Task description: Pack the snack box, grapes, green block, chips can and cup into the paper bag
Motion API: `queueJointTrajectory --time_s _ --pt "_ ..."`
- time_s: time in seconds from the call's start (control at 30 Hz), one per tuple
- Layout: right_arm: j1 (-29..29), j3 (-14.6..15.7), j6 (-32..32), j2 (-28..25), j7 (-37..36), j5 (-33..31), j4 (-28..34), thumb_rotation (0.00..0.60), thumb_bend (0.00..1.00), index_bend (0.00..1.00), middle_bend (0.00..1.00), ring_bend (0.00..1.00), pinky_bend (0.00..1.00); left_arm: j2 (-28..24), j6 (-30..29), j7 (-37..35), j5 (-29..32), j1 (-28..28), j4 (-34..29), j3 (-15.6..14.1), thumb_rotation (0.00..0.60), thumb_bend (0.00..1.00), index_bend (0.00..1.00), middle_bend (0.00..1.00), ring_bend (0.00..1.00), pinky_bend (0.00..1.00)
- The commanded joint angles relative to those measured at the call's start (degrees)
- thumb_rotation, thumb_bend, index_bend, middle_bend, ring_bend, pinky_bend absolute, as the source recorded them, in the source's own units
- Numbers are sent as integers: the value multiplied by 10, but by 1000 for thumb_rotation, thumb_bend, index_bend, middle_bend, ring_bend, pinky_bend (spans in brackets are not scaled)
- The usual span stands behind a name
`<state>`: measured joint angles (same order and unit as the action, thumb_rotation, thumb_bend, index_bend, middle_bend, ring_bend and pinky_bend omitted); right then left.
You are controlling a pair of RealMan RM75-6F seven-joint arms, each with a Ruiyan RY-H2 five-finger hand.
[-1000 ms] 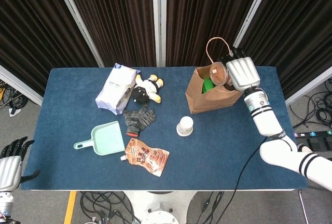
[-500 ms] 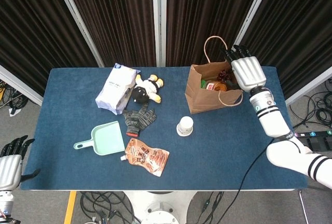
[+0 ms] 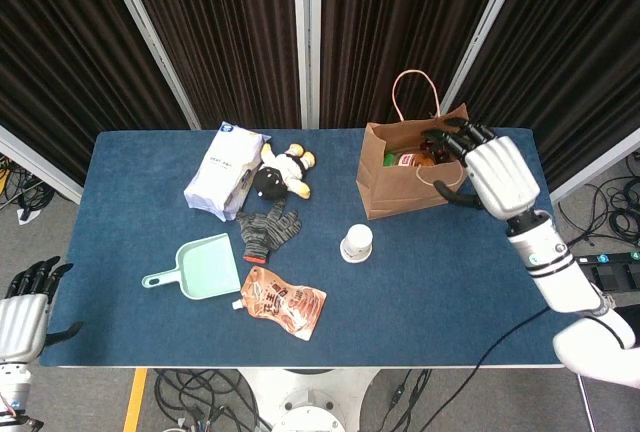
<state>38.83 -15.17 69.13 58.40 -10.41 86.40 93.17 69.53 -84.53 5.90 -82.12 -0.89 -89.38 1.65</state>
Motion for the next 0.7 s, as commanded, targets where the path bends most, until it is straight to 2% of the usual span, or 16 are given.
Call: queueJointTrajectory --time_s 0.03,0.17,0.27,0.33,0.4,0.47,0.57,0.7 --pt "-36 63 51 -27 -77 133 35 600 133 234 392 188 325 -2 -2 2 0 0 -3 0 600 44 238 203 121 152" --pt "-14 97 0 -13 -67 176 38 600 122 235 391 188 340 -3 -5 3 1 4 -4 -2 600 44 237 203 121 152" --pt "10 105 -71 8 -6 166 32 600 101 211 358 163 346 -2 -6 1 1 5 -3 -3 600 44 238 203 121 152" --pt "23 103 -118 28 49 142 25 600 85 155 310 121 331 -1 -6 0 2 6 -2 -4 600 44 238 203 121 152" --pt "38 96 -168 54 105 104 19 600 64 62 239 48 267 -1 -5 -2 3 6 -1 -4 600 44 238 203 121 152" --pt "51 89 -206 77 143 67 9 600 53 17 188 12 211 -2 -4 -3 5 6 0 -4 600 44 238 203 121 152" --pt "72 74 -251 122 187 6 -19 600 45 0 140 0 165 1 -3 -7 7 8 5 -5 600 45 238 203 121 152" --pt "92 66 -277 170 224 -40 -59 600 46 0 135 0 153 3 -2 -10 9 8 9 -5 600 44 238 203 121 152"
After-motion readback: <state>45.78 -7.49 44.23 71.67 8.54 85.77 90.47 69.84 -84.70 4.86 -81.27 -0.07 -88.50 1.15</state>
